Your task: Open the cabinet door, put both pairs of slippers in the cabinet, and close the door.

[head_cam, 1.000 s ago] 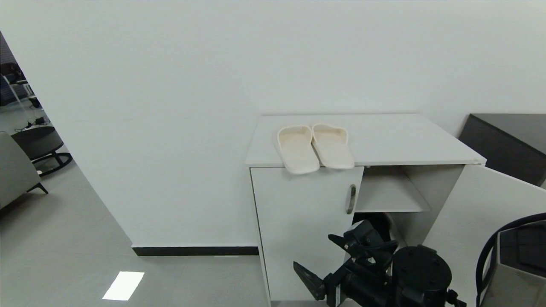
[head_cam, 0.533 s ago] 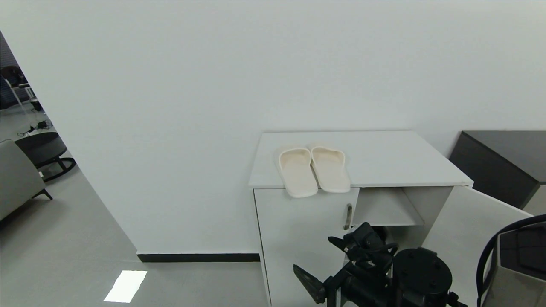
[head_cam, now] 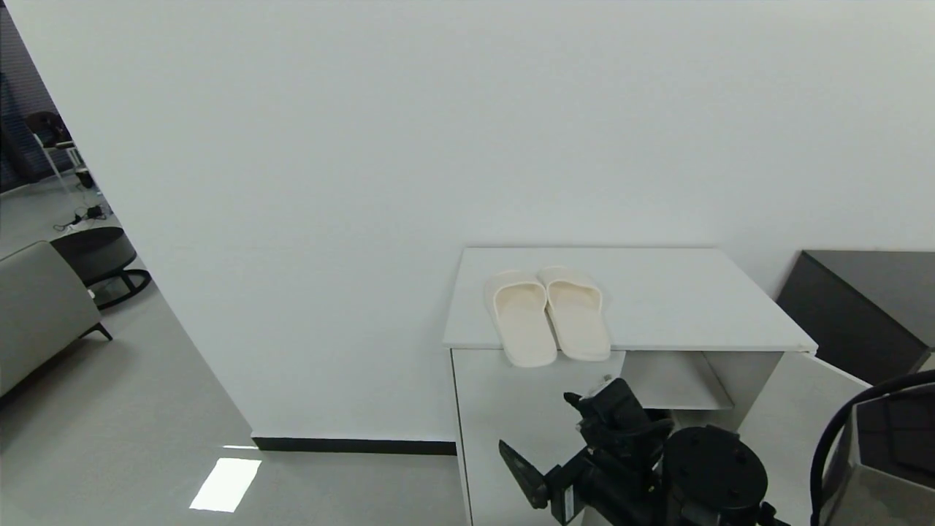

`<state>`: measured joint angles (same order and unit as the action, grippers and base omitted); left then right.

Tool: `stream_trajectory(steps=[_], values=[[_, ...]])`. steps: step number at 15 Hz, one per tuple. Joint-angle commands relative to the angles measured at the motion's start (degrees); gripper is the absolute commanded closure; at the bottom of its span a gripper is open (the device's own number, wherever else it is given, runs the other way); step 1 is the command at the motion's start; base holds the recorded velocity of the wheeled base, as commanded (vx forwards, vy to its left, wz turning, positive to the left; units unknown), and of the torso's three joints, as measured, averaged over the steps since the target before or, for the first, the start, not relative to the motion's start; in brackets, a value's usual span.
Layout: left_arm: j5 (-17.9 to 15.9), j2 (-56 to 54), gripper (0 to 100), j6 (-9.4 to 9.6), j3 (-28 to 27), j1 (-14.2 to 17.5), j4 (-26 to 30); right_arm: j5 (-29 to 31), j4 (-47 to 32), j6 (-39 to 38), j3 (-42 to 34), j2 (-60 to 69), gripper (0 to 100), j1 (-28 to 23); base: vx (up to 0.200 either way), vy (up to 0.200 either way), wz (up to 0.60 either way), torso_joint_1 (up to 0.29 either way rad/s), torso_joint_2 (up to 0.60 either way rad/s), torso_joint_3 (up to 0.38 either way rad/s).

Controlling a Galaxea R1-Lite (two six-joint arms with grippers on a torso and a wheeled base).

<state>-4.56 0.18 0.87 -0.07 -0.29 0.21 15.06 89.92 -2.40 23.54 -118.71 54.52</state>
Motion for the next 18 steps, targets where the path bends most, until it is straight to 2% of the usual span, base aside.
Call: stream_trajectory(steps=[1, 2, 3, 4, 5, 6, 10, 12, 15, 18], values=[[0.0, 0.1, 100, 0.19, 0.0, 0.1, 0.0, 1.3, -1.8, 1.1, 3.4, 3.8, 0, 0.2, 0.000, 0.000, 0.00, 0.000, 0.00, 0.000], [0.0, 0.1, 100, 0.19, 0.0, 0.1, 0.0, 1.7, -6.8, 1.1, 4.3, 7.0, 0, 0.2, 0.000, 0.000, 0.00, 0.000, 0.00, 0.000], [-0.1, 0.1, 100, 0.19, 0.0, 0.1, 0.0, 2.6, -20.9, -0.3, 9.2, 12.5, 0, -0.7, 0.000, 0.000, 0.00, 0.000, 0.00, 0.000], [-0.1, 0.1, 100, 0.28, 0.0, 0.1, 0.0, 3.9, -28.0, -2.5, 11.9, 14.6, 0, -1.2, 0.000, 0.000, 0.00, 0.000, 0.00, 0.000], [-0.2, 0.1, 100, 0.45, 0.0, 0.1, 0.0, 10.4, -41.7, -8.6, 19.6, 16.4, 0, -1.2, 0.000, 0.000, 0.00, 0.000, 0.00, 0.000], [-0.2, 0.1, 100, 0.63, 0.0, 0.1, 0.0, 14.7, -47.1, -10.9, 23.2, 15.4, 0, -1.3, 0.000, 0.000, 0.00, 0.000, 0.00, 0.000], [-0.2, 0.1, 100, 0.72, 0.0, 0.1, 0.0, 21.6, -48.4, -11.7, 26.6, 9.7, 0, -4.5, 0.000, 0.000, 0.00, 0.000, 0.00, 0.000], [-0.3, 0.1, 100, 0.63, 0.0, 0.1, 0.1, 21.2, -48.4, -11.7, 26.5, 8.1, 0, -5.9, 0.000, 0.000, 0.00, 0.000, 0.00, 0.000], [-0.3, 0.1, 100, 0.63, 0.0, 0.1, 0.1, 19.6, -44.8, -11.9, 27.9, 1.7, 0, -7.2, 0.200, 0.000, 0.00, -0.004, -0.01, 0.004], [-0.3, 0.1, 100, 0.63, 0.1, 0.1, 0.0, 18.1, -42.0, -11.0, 33.0, -4.4, 0, -7.9, 0.000, 0.000, 0.00, 0.000, 0.00, 0.000]])
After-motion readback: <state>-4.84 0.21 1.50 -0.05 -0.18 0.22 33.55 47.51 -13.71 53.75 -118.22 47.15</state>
